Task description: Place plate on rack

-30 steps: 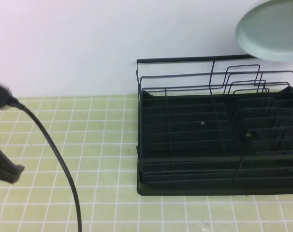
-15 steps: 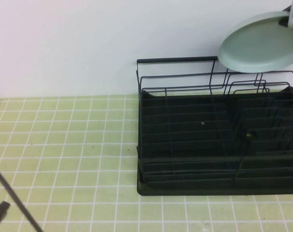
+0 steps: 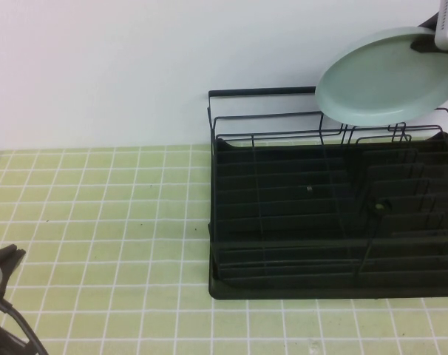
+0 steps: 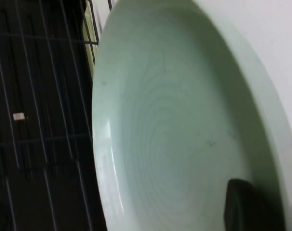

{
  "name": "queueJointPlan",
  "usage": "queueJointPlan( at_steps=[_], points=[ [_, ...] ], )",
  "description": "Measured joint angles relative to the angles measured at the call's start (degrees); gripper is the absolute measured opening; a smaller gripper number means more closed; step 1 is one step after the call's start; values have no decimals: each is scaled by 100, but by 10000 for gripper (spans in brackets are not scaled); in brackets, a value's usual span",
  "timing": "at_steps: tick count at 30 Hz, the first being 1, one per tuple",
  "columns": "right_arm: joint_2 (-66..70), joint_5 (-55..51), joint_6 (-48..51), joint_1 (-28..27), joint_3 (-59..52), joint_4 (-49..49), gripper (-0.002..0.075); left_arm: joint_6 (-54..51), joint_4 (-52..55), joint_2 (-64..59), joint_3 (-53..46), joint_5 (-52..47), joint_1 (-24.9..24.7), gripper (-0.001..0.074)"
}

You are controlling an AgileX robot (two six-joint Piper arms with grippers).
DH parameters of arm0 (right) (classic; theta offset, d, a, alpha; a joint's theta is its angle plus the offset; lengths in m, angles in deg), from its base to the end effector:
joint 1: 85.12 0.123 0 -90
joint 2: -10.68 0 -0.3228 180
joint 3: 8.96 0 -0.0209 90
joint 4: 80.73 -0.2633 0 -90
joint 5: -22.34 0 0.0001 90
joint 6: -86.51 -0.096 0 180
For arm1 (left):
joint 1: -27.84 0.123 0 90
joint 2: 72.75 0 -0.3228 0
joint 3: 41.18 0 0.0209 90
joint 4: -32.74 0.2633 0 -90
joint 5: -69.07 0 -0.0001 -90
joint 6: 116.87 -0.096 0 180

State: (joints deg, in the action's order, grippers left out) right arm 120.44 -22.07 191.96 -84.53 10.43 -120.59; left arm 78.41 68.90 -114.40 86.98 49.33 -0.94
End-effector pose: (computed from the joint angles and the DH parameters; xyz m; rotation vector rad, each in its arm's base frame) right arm 0.4403 0.0476 0.3939 -1.5033 1.5404 -0.2332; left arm 0.1069 -0.0368 0.3107 0.6509 1.7928 0.0794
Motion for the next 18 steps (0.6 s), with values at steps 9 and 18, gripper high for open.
queueJointPlan(
  at_steps=[9,18],
  points=[
    [-12,21,-34,0,0,28,91,180,19,0,0,104,0,1],
    [193,29,-34,0,0,28,91,203,19,0,0,193,0,0]
  ],
)
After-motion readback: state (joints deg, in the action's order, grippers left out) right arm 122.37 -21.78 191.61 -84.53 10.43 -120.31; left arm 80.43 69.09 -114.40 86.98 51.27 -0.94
